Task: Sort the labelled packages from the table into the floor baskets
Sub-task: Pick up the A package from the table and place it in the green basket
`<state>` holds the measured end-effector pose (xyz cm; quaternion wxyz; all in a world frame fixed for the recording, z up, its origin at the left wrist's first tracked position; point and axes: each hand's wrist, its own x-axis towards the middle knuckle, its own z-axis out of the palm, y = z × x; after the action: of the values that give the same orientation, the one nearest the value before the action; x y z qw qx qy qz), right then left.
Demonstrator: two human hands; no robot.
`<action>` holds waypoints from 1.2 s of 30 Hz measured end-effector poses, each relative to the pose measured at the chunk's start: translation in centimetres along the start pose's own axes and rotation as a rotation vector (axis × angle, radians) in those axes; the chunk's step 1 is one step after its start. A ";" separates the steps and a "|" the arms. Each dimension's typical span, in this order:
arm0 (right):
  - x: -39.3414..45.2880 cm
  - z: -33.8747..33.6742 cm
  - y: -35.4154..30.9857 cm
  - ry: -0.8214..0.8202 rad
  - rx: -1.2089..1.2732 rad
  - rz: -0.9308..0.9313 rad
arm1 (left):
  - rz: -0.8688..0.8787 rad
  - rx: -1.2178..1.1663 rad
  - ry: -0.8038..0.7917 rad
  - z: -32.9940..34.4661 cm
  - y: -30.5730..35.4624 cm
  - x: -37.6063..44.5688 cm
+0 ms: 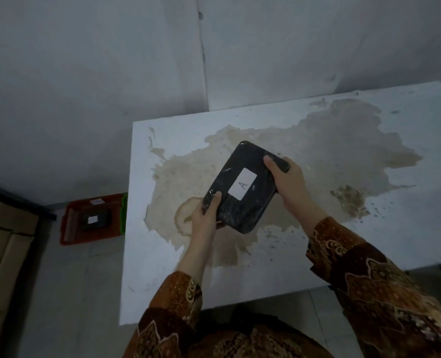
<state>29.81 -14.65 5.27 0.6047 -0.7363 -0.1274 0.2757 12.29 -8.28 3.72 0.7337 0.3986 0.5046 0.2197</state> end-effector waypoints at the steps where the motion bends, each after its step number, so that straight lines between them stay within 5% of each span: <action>1: -0.5 0.3 0.3 -0.009 0.021 0.016 | -0.017 -0.111 0.037 0.1 -0.1 -0.2; 6: -3.5 1.9 1.6 -0.146 0.191 0.126 | -0.022 -0.197 0.257 -1.4 0.9 0.7; 15: -8.5 7.2 2.6 -0.361 -0.042 -0.023 | 0.326 0.191 0.233 -10.7 3.4 -0.6; 24: -14.0 26.8 3.4 -0.264 -0.118 -0.047 | 0.260 0.023 0.245 -29.3 7.3 1.4; 36: -13.7 48.8 8.9 -0.218 -0.436 0.102 | 0.235 0.368 0.277 -47.8 9.1 12.6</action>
<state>-9.96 16.09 -5.54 0.3997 -0.8207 -0.2108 0.3497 -25.78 23.54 -4.37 0.5422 0.5475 0.5818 0.2605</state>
